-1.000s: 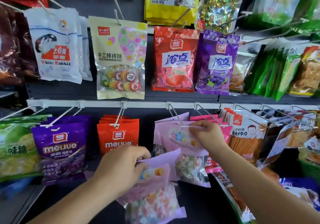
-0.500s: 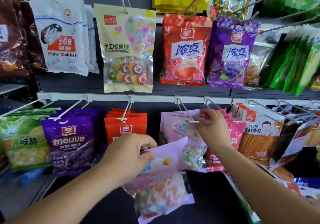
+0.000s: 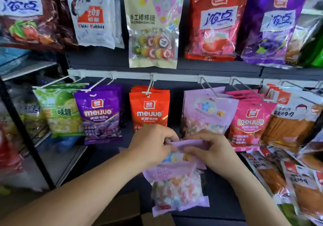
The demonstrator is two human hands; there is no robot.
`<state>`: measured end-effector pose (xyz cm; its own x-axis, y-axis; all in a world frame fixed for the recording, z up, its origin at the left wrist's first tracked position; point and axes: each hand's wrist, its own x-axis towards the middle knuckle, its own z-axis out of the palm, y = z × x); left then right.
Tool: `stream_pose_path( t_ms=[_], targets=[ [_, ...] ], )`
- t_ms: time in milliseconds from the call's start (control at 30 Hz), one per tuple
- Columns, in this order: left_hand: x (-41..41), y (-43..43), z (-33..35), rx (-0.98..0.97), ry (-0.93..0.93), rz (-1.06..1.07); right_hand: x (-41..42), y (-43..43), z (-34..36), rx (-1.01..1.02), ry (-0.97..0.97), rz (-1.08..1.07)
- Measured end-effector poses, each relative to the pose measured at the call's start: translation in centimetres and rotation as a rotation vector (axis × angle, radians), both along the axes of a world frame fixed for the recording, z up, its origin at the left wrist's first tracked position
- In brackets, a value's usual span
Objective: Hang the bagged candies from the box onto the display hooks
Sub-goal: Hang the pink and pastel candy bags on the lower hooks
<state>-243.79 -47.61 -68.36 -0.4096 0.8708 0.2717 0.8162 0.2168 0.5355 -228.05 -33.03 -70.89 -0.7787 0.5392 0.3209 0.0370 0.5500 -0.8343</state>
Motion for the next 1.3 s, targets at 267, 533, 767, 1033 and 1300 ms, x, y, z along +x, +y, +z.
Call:
stream_pose_path(
  t_ms=[267, 533, 767, 1033, 1300],
  targets=[
    [-2.1, -1.5, -0.7, -0.201, 0.214, 0.185, 0.2, 2.6, -2.0, -0.171, 0.062, -0.181],
    [-2.6, -1.9, -1.9, 0.099, -0.54, 0.115, 1.5, 3.9, -3.2, -0.346, 0.16, -0.238],
    [-3.4, -2.1, -3.2, 0.119, -0.494, 0.081, 1.9, 3.6, -3.2, -0.442, 0.258, -0.278],
    [-1.7, 3.0, 0.9, 0.008, -0.078, -0.062, 2.6, 3.6, -2.1, -0.119, 0.166, -0.121],
    [1.5, 7.5, 3.0, -0.162, 0.019, -0.289, 2.3, 3.6, -1.9, -0.393, 0.384, -0.271]
  ],
)
